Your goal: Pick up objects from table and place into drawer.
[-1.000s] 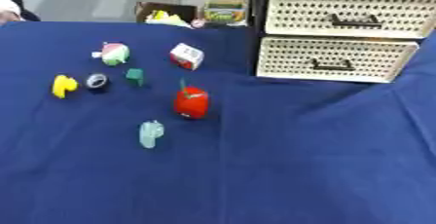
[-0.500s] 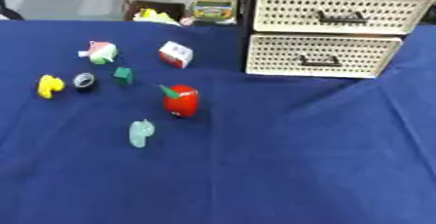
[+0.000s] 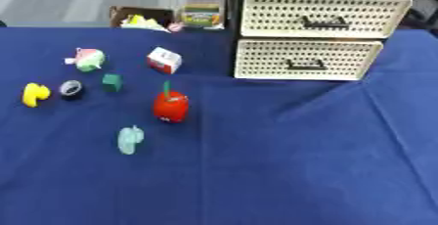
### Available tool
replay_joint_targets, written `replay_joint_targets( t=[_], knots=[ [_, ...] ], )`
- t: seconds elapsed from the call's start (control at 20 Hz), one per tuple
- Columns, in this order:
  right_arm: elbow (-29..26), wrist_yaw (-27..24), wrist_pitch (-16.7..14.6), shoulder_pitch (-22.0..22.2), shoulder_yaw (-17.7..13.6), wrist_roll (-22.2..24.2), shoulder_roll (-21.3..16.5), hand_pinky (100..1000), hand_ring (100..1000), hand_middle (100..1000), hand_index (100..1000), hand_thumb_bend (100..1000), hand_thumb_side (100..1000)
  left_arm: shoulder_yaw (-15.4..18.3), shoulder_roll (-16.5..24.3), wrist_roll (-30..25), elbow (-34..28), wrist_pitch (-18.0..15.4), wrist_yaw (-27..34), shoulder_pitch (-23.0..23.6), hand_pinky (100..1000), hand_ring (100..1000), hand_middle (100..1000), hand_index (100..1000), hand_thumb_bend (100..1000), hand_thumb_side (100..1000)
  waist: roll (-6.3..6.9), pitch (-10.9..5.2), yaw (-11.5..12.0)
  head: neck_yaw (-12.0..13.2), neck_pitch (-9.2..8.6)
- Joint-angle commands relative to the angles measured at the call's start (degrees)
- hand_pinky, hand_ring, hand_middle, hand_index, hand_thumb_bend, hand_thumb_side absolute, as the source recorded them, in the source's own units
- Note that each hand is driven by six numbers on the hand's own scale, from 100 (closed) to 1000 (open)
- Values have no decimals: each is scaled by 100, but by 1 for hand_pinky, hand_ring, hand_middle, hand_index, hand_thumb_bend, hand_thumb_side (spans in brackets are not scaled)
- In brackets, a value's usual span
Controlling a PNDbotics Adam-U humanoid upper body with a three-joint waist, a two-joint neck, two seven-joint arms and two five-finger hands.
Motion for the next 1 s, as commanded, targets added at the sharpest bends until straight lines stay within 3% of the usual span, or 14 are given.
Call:
replay_joint_targets(
  t=[0.05, 0.25, 0.55, 0.6, 0.85, 1.0],
  knots=[
    [-94, -174, 274, -142, 296, 250, -533, 434, 489, 521, 841, 179, 1000, 4, 217, -26, -103, -1, -8, -55, 468, 497, 470, 744, 100, 636, -3, -121, 10, 25, -80],
    [-94, -501, 481, -327, 691, 588, -833, 371, 436, 460, 844, 184, 1000, -4, 244, -35, -103, -2, -2, -51, 468, 497, 470, 744, 100, 636, -29, -146, 4, 69, -121],
    [-94, -649, 523, -466, 584, 1122, -887, 371, 436, 460, 844, 184, 1000, 3, 249, -32, -103, -2, -3, -38, 468, 497, 470, 744, 100, 636, -30, -154, -15, 90, -122],
    [-94, -665, 490, -425, 612, 1210, -934, 100, 128, 110, 808, 228, 1000, -8, 265, -40, -103, -5, -1, -52, 467, 497, 470, 745, 100, 636, -67, -152, -5, 90, -160],
    [-94, -1009, 418, -548, 1172, 1621, -1207, 100, 100, 100, 817, 319, 1000, -36, 288, -71, -103, 8, 18, -67, 467, 498, 470, 745, 100, 636, -110, -187, 18, 76, -185],
    [-94, -1243, 478, -795, 1553, 1857, -1169, 100, 100, 100, 862, 445, 975, -41, 296, -77, -103, 11, 21, -61, 467, 498, 470, 745, 100, 636, -121, -198, 17, 61, -172]
  ],
)
